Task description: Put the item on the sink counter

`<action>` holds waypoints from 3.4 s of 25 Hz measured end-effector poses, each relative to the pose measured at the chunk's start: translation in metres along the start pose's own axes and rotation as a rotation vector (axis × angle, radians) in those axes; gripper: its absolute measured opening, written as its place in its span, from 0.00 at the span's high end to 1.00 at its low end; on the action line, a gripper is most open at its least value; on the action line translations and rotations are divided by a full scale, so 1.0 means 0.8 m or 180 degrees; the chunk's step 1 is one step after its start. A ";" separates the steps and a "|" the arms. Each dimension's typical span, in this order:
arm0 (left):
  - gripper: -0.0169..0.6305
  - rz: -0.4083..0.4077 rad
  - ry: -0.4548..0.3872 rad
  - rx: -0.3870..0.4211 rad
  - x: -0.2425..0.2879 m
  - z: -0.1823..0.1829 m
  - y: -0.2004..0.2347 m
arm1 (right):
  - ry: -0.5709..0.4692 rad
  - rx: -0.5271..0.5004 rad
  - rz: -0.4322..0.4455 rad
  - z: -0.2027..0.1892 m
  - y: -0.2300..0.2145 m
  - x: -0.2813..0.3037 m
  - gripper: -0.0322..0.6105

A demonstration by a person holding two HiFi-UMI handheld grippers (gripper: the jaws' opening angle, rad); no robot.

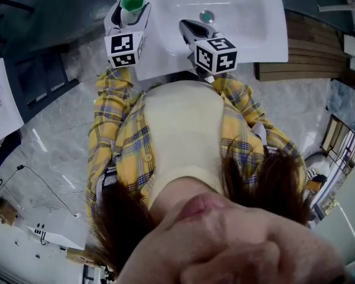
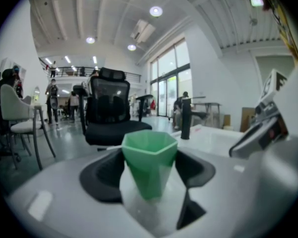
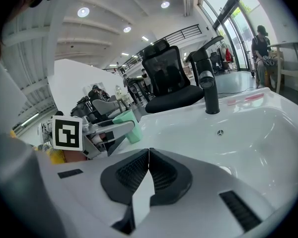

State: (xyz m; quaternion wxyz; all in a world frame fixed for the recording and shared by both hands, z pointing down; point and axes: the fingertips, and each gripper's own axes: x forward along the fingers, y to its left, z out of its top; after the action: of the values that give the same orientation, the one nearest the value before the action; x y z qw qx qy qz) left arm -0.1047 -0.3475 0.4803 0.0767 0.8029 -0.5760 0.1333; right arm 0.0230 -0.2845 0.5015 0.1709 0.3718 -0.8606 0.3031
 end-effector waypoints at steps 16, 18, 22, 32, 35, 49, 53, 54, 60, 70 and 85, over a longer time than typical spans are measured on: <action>0.45 -0.0121 0.0032 -0.0088 -0.016 -0.003 -0.004 | -0.0056 0.0009 -0.0064 -0.005 0.015 -0.010 0.93; 0.45 -0.0142 0.0029 -0.0097 -0.021 -0.004 -0.005 | -0.0068 0.0009 -0.0067 -0.007 0.018 -0.012 0.93; 0.45 -0.0183 0.0032 -0.0112 -0.030 -0.006 -0.008 | -0.0095 0.0004 -0.0075 -0.009 0.024 -0.017 0.93; 0.45 -0.0201 0.0073 -0.0141 -0.061 -0.013 -0.007 | -0.0134 -0.0011 -0.0086 -0.019 0.043 -0.028 0.93; 0.45 -0.0220 0.0098 -0.0201 -0.073 -0.017 -0.006 | -0.0144 -0.0017 -0.0094 -0.021 0.049 -0.032 0.93; 0.48 -0.0562 -0.0001 -0.0361 -0.140 0.002 -0.048 | -0.0189 -0.0059 -0.0078 -0.028 0.075 -0.036 0.93; 0.54 -0.0637 -0.0063 -0.0390 -0.158 0.015 -0.060 | -0.0196 -0.0073 -0.0062 -0.029 0.083 -0.037 0.93; 0.55 -0.0642 -0.0077 -0.0394 -0.162 0.018 -0.061 | -0.0197 -0.0076 -0.0057 -0.029 0.084 -0.037 0.93; 0.60 -0.0637 -0.0087 -0.0434 -0.184 0.022 -0.063 | -0.0219 -0.0088 -0.0040 -0.032 0.093 -0.042 0.93; 0.73 -0.0583 0.0001 -0.0653 -0.204 0.006 -0.068 | -0.0237 -0.0119 -0.0058 -0.037 0.094 -0.051 0.93; 0.94 -0.0443 0.0214 -0.0730 -0.216 -0.020 -0.072 | -0.0219 -0.0187 -0.0132 -0.047 0.099 -0.062 0.93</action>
State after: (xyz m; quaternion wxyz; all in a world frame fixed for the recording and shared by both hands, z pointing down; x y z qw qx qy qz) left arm -0.1044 -0.1682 0.4451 0.1964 0.8219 -0.5275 0.0878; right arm -0.0001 -0.1909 0.4734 0.1583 0.3946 -0.8666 0.2611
